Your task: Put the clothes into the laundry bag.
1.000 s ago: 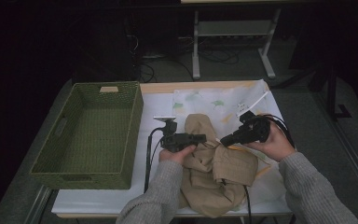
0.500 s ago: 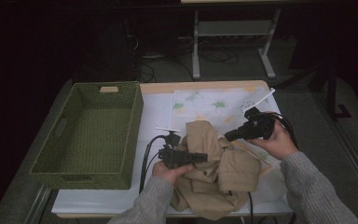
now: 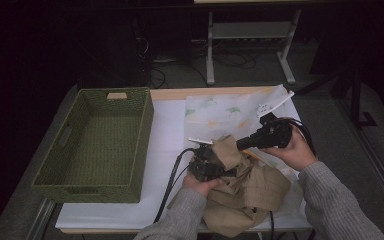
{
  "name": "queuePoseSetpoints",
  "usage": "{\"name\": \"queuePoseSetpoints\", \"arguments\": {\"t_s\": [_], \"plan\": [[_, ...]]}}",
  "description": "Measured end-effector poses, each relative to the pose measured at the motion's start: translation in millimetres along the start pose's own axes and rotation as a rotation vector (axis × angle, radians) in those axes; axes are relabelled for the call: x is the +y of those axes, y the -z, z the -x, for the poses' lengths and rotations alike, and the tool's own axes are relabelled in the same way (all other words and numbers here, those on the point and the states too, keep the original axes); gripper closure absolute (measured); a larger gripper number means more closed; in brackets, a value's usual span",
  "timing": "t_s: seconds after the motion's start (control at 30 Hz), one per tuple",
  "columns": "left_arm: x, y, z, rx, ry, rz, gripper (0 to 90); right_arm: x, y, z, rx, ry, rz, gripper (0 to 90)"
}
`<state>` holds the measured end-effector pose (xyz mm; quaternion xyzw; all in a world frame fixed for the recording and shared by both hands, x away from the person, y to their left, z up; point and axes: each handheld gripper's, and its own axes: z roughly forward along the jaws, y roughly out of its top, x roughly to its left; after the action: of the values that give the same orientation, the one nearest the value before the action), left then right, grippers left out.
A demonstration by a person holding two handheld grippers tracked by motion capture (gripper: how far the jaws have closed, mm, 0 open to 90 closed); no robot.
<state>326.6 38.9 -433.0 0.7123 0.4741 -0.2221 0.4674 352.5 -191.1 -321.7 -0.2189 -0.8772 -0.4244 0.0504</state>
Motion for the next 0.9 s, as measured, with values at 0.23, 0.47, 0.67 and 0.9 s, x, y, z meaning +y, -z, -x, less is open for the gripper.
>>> {"name": "queuePoseSetpoints", "arguments": {"t_s": [0.23,0.47,0.67,0.9], "plan": [[-10.8,20.4,11.4,-0.014,-0.061,-0.035,71.3,-5.1,1.6,7.3,-0.005,-0.023,-0.006,88.6],[-18.9,65.0,20.5,-0.011,-0.102,-0.043,53.1,-10.2,-3.6,13.2,-0.009,-0.046,-0.02,88.6],[-9.4,97.6,8.3,-0.034,-0.059,0.086,36.4,-10.5,-4.7,12.9,-0.004,-0.045,-0.021,88.6],[4.8,92.9,-0.1,-0.14,0.023,0.152,29.1,-9.9,-10.7,10.8,0.007,-0.04,-0.042,88.6]]}}
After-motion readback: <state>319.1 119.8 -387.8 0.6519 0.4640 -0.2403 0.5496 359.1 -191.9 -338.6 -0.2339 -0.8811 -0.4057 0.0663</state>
